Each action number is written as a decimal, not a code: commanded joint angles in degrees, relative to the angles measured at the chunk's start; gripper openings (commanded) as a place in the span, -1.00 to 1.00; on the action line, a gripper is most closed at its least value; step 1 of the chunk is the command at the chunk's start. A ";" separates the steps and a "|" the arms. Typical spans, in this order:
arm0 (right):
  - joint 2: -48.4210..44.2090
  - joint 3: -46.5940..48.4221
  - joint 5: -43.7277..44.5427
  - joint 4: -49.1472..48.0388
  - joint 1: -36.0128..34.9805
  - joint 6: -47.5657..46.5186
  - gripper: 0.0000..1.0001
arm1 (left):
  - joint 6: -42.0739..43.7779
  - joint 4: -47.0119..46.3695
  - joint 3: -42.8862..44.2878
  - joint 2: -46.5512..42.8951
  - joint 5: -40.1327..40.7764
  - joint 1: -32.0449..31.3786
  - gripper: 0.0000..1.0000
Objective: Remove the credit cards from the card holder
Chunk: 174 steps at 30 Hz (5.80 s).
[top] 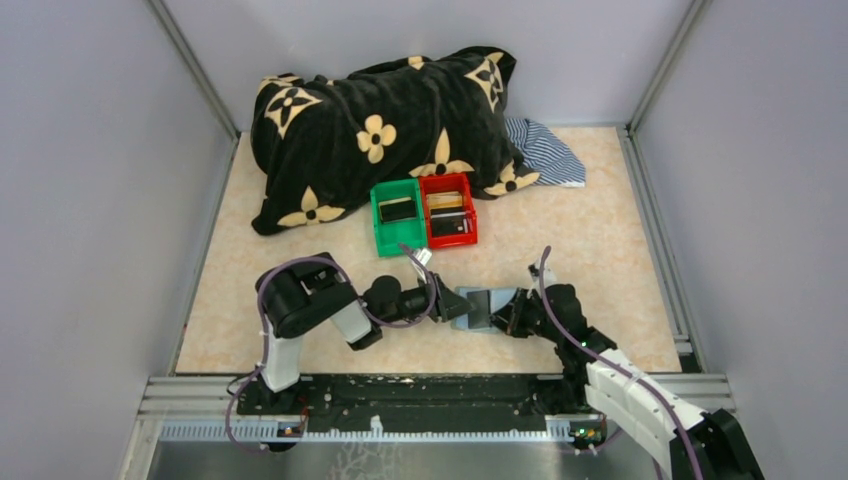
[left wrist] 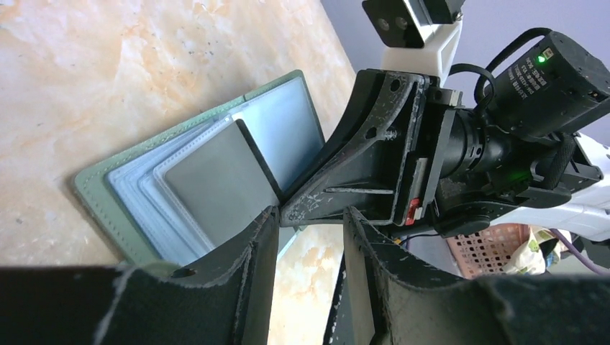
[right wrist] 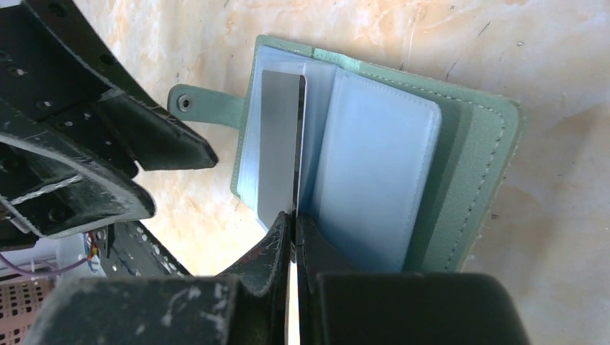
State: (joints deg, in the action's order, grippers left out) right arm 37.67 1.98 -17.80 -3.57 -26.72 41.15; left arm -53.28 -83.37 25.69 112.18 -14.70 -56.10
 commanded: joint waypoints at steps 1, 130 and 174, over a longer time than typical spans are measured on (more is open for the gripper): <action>0.25 2.03 -0.82 -1.96 0.09 -0.96 -1.00 | -2.05 -5.76 1.43 4.95 -2.04 0.26 -0.11; -8.80 22.71 -8.00 10.20 2.65 -3.95 -1.00 | -5.80 -15.23 -1.79 -6.03 -6.00 3.41 -0.09; -9.24 17.86 -10.14 8.44 2.66 -1.66 -1.00 | -6.46 -19.11 -0.22 -10.35 -6.00 4.36 -1.00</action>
State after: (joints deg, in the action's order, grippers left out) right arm 28.23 19.81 -25.06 8.12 -23.92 39.46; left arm -60.40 -88.66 24.95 103.44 -21.30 -52.25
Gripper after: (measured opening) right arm 0.006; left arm 0.012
